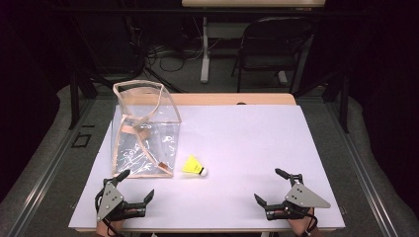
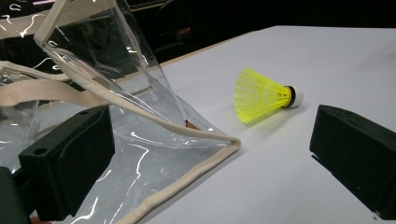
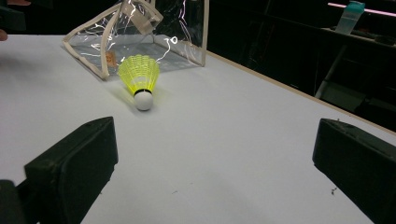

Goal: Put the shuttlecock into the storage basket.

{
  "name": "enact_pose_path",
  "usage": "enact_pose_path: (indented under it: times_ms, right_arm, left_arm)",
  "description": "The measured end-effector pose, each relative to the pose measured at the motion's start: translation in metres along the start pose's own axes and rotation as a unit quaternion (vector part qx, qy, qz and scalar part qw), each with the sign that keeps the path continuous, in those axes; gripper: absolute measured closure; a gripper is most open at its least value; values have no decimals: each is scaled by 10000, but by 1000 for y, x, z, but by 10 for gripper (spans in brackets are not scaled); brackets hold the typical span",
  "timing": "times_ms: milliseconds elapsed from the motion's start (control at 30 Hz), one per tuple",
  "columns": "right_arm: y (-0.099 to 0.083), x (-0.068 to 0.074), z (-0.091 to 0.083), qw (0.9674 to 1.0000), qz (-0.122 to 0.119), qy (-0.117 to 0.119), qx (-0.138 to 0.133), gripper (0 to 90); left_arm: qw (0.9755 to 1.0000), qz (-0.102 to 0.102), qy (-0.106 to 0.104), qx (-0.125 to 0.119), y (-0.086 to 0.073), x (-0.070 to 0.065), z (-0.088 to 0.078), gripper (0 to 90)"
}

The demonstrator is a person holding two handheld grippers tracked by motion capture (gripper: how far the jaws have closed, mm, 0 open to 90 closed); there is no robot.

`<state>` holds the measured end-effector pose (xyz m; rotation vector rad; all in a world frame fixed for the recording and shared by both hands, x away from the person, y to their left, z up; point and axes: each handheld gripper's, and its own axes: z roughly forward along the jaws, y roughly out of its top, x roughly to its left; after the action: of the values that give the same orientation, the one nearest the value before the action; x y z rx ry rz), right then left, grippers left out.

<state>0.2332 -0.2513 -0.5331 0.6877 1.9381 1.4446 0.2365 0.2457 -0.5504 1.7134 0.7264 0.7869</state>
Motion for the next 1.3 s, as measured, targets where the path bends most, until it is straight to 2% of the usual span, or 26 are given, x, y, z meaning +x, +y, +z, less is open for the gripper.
enact_pose_path:
  times_ms: [167, 433, 567, 767, 1000, 1200, 1300]
  right_arm:
    - [0, -1, 1, 10000, 0, 3, 5, 0]
    - [-1, -2, 2, 10000, 56, 20, 60, 0]
    - [-1, -2, 3, 9999, 72, 48, 83, 0]
    - [-2, -2, 4, 9999, 88, 63, 108, 0]
    - [-2, -2, 5, 9998, 119, 90, 144, 0]
    - [-3, -3, 6, 9997, 108, 119, 165, 0]
    - [-3, -3, 6, 9997, 102, 126, 178, 0]
  left_arm:
    - [10000, 20, -8, 15, 1, 1, 0, 0]
    - [9999, 14, -154, 75, 3, 0, 4, 0]
    - [9995, -114, -262, 124, 8, 3, 13, 0]
    - [9990, -79, -345, 263, 14, 3, 24, 0]
    - [9989, -46, -429, 173, 23, 6, 33, 0]
    - [9984, -23, -497, 279, 28, 6, 40, 0]
    - [9978, -29, -530, 409, 31, 6, 45, 0]
